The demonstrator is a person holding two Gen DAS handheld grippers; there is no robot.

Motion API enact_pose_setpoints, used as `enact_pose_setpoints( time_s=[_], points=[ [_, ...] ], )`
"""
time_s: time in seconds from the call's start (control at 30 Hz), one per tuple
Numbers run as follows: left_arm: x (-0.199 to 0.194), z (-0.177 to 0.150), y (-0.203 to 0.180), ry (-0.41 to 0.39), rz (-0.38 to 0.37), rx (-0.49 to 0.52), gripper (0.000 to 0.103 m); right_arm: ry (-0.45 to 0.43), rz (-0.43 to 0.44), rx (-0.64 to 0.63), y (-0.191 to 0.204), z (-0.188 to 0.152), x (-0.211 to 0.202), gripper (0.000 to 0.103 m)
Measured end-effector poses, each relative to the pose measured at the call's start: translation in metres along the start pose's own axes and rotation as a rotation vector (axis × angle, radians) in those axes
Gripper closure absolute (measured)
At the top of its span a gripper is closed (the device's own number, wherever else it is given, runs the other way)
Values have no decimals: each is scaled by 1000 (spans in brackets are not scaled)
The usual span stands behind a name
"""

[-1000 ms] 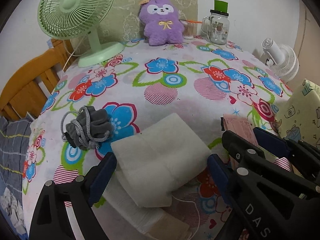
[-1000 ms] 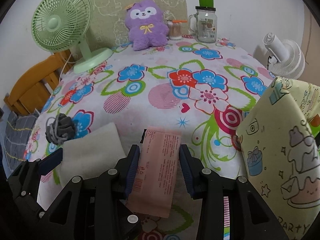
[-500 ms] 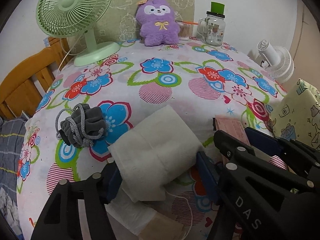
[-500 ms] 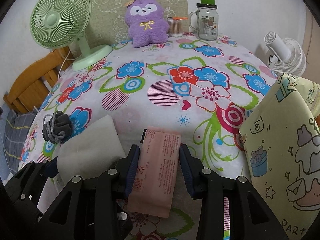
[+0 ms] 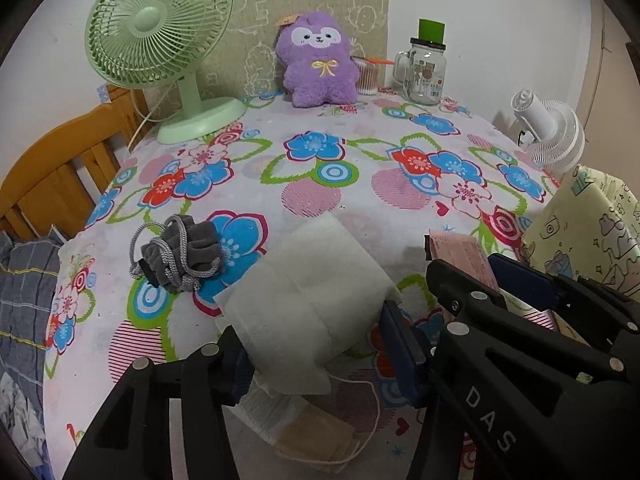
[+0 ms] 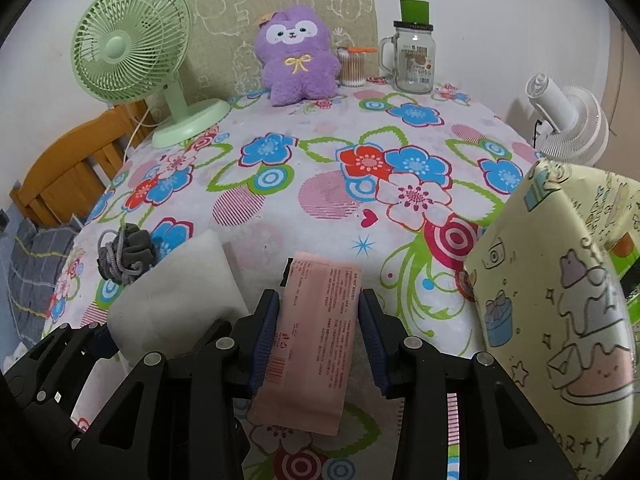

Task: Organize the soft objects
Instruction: 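Grasp the folded white cloth pad with the left tool while the right tool holds the packet, then carry the white pad and pink packet with both tools to the paper box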

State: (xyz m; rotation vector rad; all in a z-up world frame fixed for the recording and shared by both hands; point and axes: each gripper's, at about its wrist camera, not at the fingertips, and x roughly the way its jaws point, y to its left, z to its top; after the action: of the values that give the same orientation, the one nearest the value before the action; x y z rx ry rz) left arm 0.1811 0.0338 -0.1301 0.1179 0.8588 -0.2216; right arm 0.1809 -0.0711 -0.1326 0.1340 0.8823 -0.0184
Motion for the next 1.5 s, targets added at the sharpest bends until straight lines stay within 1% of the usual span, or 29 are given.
enact_pose_setpoints(
  time_s=[0.47, 0.73, 1.03, 1.5],
  points=[
    [-41, -2, -5, -71, 31, -27, 45, -66, 18, -30, 3, 0, -40, 59],
    [-66, -6, -12, -117, 35, -37, 45, -106, 26, -53, 3, 0, -64, 59],
    [-92, -10, -25, -159, 57, -37, 45, -149, 46, -58, -6, -5, -90, 59],
    [-123, -14, -53, -220, 50, -50, 45, -208, 49, -84, -27, -10, -132, 59]
  ],
)
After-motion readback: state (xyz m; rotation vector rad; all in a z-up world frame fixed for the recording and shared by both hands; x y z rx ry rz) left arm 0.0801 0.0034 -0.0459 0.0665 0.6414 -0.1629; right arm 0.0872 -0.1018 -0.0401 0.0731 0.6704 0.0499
